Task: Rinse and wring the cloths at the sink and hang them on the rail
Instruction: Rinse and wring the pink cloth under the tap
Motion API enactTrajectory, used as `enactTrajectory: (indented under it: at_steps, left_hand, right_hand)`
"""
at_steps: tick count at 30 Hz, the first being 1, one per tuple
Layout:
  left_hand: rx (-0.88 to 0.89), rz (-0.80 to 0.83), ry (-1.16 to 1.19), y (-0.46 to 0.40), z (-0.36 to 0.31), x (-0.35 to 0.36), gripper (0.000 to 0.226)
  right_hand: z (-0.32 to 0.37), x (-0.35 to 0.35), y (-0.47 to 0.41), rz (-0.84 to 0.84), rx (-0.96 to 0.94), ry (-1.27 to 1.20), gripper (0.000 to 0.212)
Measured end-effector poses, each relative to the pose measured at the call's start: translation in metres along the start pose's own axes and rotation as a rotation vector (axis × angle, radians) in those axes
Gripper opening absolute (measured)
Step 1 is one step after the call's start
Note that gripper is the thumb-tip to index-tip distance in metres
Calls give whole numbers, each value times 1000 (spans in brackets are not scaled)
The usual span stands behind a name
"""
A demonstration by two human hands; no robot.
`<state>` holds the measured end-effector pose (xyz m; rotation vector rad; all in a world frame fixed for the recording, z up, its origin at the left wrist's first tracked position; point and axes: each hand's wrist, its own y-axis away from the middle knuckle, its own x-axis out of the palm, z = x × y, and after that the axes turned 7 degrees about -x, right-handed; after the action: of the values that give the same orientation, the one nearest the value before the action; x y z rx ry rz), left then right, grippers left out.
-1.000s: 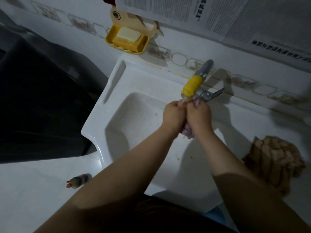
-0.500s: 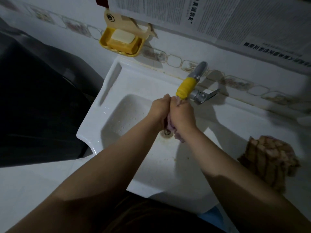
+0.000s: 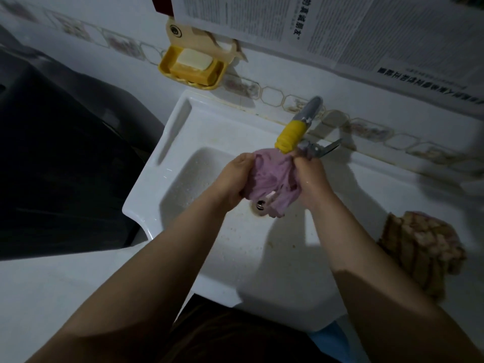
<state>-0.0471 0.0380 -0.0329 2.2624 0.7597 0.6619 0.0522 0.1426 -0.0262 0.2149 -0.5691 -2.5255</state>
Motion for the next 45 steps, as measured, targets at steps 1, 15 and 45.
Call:
enactTrajectory:
  at_steps: [1, 15, 45]
  left_hand:
    - [11, -31, 15, -1, 1, -8, 27]
    - [18, -114, -163, -6, -9, -25, 34]
    - [47, 235, -445, -1, -24, -13, 11]
  right_hand:
    - [1, -7, 3, 81, 25, -98, 36]
    - [-2, -32, 14, 271, 58, -178, 17]
    - [15, 2, 0, 296, 301, -247, 44]
